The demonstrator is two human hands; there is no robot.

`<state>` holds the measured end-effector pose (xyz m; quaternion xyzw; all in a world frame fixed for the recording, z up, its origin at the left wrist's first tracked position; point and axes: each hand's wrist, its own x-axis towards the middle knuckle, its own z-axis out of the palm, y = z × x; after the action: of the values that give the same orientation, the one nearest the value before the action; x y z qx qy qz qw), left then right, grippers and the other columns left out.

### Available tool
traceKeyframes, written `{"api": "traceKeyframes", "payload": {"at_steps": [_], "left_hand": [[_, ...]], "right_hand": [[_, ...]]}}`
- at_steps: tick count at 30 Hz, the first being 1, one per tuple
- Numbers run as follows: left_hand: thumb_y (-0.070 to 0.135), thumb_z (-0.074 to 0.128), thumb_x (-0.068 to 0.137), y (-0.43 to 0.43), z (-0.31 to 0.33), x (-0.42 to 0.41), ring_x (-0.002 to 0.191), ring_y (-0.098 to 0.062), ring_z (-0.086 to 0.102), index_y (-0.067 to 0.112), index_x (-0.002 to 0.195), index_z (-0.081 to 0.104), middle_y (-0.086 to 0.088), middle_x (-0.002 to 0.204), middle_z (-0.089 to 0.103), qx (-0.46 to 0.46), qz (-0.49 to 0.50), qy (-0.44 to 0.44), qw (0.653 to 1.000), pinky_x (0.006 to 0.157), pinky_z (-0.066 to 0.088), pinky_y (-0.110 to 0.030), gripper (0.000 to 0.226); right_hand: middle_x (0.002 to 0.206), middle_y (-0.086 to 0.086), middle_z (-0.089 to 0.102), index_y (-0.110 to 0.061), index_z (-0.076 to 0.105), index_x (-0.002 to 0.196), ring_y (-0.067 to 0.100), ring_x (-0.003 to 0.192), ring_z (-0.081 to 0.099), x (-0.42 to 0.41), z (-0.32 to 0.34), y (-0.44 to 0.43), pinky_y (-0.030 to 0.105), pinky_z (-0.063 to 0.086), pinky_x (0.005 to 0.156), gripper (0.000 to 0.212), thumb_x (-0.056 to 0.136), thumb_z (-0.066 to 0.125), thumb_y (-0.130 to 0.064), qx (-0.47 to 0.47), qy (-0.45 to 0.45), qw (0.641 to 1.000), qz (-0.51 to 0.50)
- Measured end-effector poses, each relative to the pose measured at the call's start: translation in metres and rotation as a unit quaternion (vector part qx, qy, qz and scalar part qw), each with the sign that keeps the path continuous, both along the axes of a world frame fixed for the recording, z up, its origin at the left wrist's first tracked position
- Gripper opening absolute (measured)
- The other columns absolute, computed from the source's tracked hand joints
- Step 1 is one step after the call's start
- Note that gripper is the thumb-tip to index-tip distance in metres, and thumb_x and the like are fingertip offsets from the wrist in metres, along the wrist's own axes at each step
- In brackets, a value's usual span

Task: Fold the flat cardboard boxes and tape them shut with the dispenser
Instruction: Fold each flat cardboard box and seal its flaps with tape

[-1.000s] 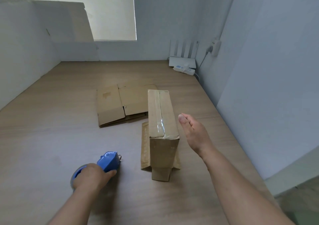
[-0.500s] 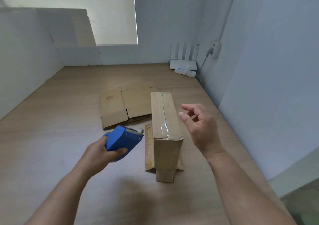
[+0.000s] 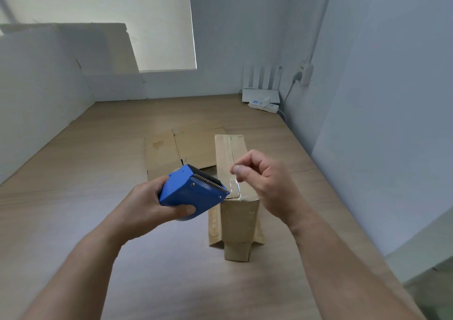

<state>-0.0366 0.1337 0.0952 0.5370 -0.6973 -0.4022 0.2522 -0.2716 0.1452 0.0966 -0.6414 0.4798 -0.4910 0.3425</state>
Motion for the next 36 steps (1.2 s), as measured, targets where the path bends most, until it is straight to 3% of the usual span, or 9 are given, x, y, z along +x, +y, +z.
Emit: {"api": "traceKeyframes", "payload": {"at_steps": [4,8,9,14,19,23,29,33,36], "left_hand": [[0.016,0.081,0.074,0.0,-0.002,0.004,0.08,0.0,0.063,0.031,0.105,0.061,0.011,0.087,0.07,-0.019,0.004,-0.003,1.0,0.06,0.049,-0.012,0.04],[0.018,0.081,0.073,-0.004,0.0,0.003,0.082,0.001,0.063,0.031,0.108,0.061,0.01,0.094,0.069,-0.042,-0.003,-0.006,0.999,0.062,0.05,-0.012,0.042],[0.018,0.081,0.073,-0.005,0.0,0.002,0.083,0.001,0.063,0.03,0.108,0.061,0.01,0.095,0.069,-0.044,-0.005,-0.006,0.999,0.062,0.05,-0.012,0.042],[0.017,0.081,0.074,-0.01,-0.002,-0.003,0.082,0.0,0.063,0.029,0.106,0.062,0.009,0.093,0.069,-0.051,-0.011,-0.006,0.999,0.062,0.048,-0.01,0.039],[0.021,0.082,0.073,-0.015,-0.003,-0.007,0.082,-0.003,0.064,0.031,0.104,0.062,0.01,0.091,0.07,-0.053,-0.03,-0.017,0.998,0.063,0.052,-0.015,0.038],[0.023,0.082,0.073,-0.016,0.001,-0.01,0.083,-0.006,0.064,0.033,0.105,0.061,0.021,0.091,0.067,-0.059,-0.057,-0.036,0.996,0.069,0.054,-0.021,0.04],[0.019,0.081,0.074,-0.014,0.009,-0.014,0.078,0.0,0.064,0.034,0.097,0.061,0.026,0.085,0.067,-0.037,-0.086,-0.024,0.995,0.062,0.05,-0.013,0.034],[0.058,0.081,0.055,-0.014,0.019,-0.013,0.076,-0.003,0.064,0.031,0.095,0.064,0.022,0.086,0.067,-0.017,-0.097,-0.038,0.994,0.059,0.051,-0.015,0.052],[0.067,0.068,0.041,-0.016,0.023,-0.009,0.074,-0.005,0.064,0.03,0.092,0.066,0.019,0.083,0.068,-0.008,-0.096,-0.039,0.995,0.057,0.049,-0.016,0.063]], "right_hand": [[0.054,0.005,0.059,-0.015,0.054,0.05,0.015,0.054,0.053,-0.015,0.004,0.004,0.019,0.044,0.06,0.046,0.094,0.056,-0.027,0.002,-0.061,0.998,-0.013],[0.077,0.027,0.06,-0.014,0.058,0.069,0.031,0.064,0.051,-0.015,0.001,0.003,0.045,0.045,0.063,0.009,0.073,0.051,-0.009,0.013,-0.026,1.0,0.007],[0.08,0.025,0.062,-0.017,0.06,0.072,0.031,0.066,0.053,-0.014,-0.001,0.002,0.047,0.046,0.065,0.017,0.07,0.047,-0.007,0.006,-0.021,1.0,-0.002],[0.058,-0.003,0.06,-0.007,0.067,0.069,0.007,0.057,0.053,-0.017,-0.001,0.002,0.021,0.043,0.055,0.021,0.079,0.049,-0.011,0.001,-0.019,1.0,0.019],[0.094,-0.01,0.068,-0.032,0.07,0.093,0.003,0.092,0.059,-0.013,-0.002,-0.002,0.016,0.044,0.079,0.017,0.077,0.065,-0.031,0.005,0.086,0.995,0.041],[0.105,-0.01,0.068,-0.021,0.074,0.1,-0.001,0.105,0.055,-0.009,-0.001,-0.003,0.015,0.041,0.09,0.027,0.081,0.059,-0.032,0.027,0.084,0.994,0.065],[0.085,-0.004,0.063,-0.013,0.074,0.094,0.003,0.072,0.059,-0.005,-0.005,-0.009,0.019,0.05,0.068,0.013,0.089,0.064,-0.007,-0.015,0.022,0.999,-0.041],[0.078,0.004,0.064,-0.007,0.069,0.101,0.002,0.058,0.056,0.0,-0.006,-0.007,0.015,0.048,0.057,0.014,0.088,0.065,-0.005,-0.001,-0.009,0.997,-0.072],[0.069,0.001,0.062,-0.014,0.065,0.083,0.005,0.056,0.056,-0.002,-0.001,-0.005,0.019,0.05,0.056,0.01,0.087,0.065,-0.005,0.015,-0.018,0.999,-0.048]]}}
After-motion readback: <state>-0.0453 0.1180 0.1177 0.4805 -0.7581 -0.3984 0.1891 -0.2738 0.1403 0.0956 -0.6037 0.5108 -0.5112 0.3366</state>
